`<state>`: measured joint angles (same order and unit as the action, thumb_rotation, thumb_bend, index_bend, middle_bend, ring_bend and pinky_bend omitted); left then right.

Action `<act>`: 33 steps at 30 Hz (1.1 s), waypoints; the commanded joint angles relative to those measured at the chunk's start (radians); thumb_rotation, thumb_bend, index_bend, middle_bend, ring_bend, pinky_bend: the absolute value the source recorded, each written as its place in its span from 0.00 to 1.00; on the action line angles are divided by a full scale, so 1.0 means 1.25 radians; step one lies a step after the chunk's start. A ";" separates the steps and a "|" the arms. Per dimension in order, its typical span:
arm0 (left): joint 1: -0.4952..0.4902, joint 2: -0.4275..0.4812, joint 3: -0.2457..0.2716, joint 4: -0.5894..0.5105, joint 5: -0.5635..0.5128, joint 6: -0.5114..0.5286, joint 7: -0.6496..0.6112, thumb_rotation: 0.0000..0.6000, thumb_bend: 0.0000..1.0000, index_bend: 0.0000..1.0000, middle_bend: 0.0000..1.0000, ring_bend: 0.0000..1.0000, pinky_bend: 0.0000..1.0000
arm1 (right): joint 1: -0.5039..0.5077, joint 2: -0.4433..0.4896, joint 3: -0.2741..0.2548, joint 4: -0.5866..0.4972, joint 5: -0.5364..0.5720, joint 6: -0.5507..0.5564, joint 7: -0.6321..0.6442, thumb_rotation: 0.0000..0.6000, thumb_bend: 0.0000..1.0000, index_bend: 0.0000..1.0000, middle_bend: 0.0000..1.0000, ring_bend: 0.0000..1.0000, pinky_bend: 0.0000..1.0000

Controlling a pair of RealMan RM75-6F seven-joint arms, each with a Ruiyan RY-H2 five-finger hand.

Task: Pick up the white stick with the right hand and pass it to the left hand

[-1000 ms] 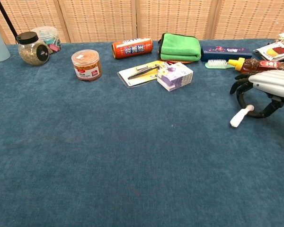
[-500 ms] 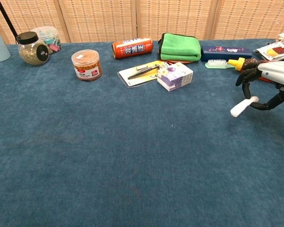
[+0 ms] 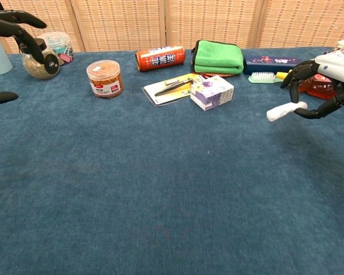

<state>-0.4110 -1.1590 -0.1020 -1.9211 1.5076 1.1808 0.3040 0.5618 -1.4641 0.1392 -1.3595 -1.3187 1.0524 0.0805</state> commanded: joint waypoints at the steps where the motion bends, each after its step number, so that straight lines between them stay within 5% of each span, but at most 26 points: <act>1: -0.031 -0.063 -0.007 0.056 0.051 0.006 -0.012 1.00 0.27 0.34 0.08 0.14 0.08 | -0.004 0.018 0.040 -0.093 0.076 -0.003 -0.066 1.00 0.39 0.66 0.27 0.09 0.00; 13: -0.081 -0.169 -0.007 0.114 0.070 -0.018 0.023 1.00 0.27 0.34 0.08 0.14 0.08 | 0.006 0.010 0.064 -0.179 0.157 -0.010 -0.133 1.00 0.39 0.67 0.27 0.09 0.00; 33: -0.157 -0.331 -0.032 0.270 0.060 -0.030 0.005 1.00 0.27 0.44 0.11 0.15 0.08 | 0.040 -0.087 0.101 -0.180 0.284 -0.029 -0.167 1.00 0.39 0.67 0.27 0.10 0.00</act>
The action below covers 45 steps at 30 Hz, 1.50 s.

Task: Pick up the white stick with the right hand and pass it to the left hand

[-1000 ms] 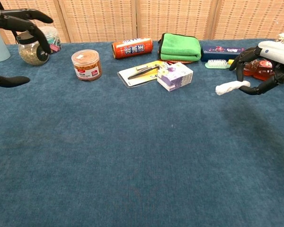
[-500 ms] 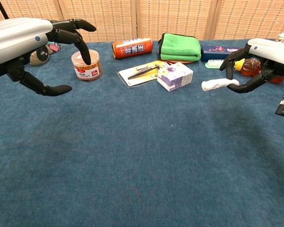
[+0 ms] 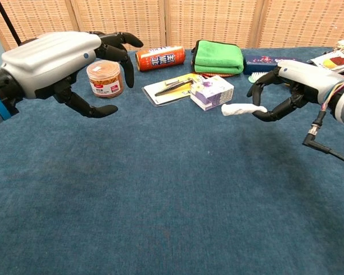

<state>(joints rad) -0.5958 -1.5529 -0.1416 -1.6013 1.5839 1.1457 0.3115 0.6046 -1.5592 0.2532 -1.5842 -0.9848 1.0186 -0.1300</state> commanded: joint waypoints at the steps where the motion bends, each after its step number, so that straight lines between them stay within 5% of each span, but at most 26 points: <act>1: -0.012 -0.023 0.000 0.021 -0.002 -0.002 0.000 1.00 0.27 0.44 0.11 0.15 0.08 | 0.007 -0.014 0.012 -0.002 0.020 -0.001 0.000 1.00 0.39 0.67 0.27 0.10 0.00; 45: -0.136 -0.262 -0.047 0.181 -0.063 -0.018 0.079 1.00 0.27 0.45 0.12 0.17 0.08 | 0.043 -0.038 0.021 -0.064 0.058 -0.038 0.027 1.00 0.39 0.69 0.27 0.10 0.00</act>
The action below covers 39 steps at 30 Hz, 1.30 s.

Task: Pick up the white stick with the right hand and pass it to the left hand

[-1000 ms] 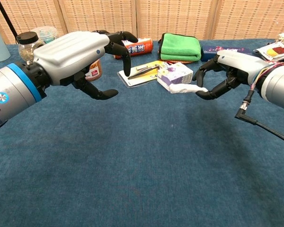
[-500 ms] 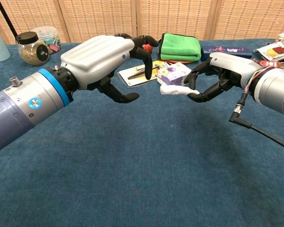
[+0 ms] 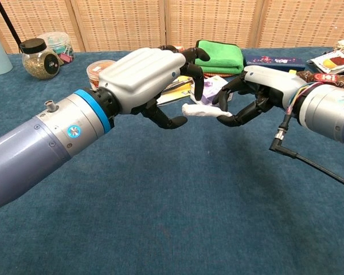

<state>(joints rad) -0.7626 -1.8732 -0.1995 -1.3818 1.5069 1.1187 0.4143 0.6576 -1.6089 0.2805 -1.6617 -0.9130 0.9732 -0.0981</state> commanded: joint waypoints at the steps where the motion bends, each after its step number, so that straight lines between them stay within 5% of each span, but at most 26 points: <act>1: -0.003 -0.008 -0.001 0.008 -0.002 0.005 -0.005 1.00 0.27 0.45 0.12 0.17 0.08 | 0.000 0.002 -0.001 -0.003 -0.001 0.000 0.003 1.00 0.39 0.69 0.27 0.10 0.00; 39: -0.015 -0.064 -0.008 0.036 -0.035 0.037 0.000 1.00 0.28 0.63 0.23 0.24 0.08 | 0.001 0.020 -0.016 -0.023 -0.016 -0.001 0.024 1.00 0.39 0.69 0.27 0.11 0.00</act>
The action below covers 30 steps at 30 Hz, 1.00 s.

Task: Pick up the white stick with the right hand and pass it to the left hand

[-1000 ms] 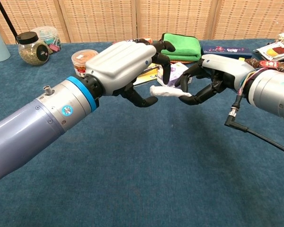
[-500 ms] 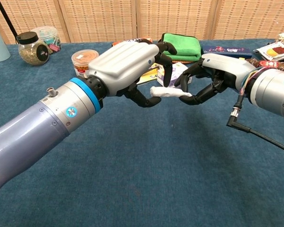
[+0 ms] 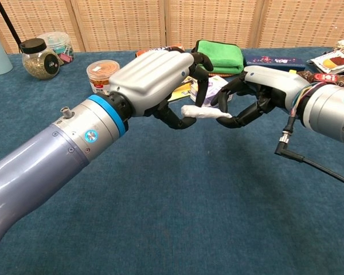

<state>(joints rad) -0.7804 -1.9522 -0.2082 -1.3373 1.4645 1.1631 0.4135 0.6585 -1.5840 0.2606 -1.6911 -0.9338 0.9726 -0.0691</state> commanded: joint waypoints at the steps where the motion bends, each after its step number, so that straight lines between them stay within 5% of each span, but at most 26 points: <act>1: 0.000 -0.002 -0.001 0.000 -0.001 0.002 0.001 1.00 0.28 0.64 0.24 0.25 0.08 | 0.000 0.001 0.000 0.000 0.000 -0.001 0.002 1.00 0.39 0.69 0.27 0.11 0.00; 30: -0.002 -0.002 -0.003 -0.005 -0.016 0.007 0.012 1.00 0.34 0.73 0.26 0.26 0.08 | -0.003 0.003 -0.005 0.005 -0.010 -0.002 0.019 1.00 0.39 0.71 0.28 0.13 0.00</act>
<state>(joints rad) -0.7833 -1.9542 -0.2119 -1.3431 1.4441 1.1717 0.4285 0.6549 -1.5807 0.2542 -1.6853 -0.9461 0.9700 -0.0450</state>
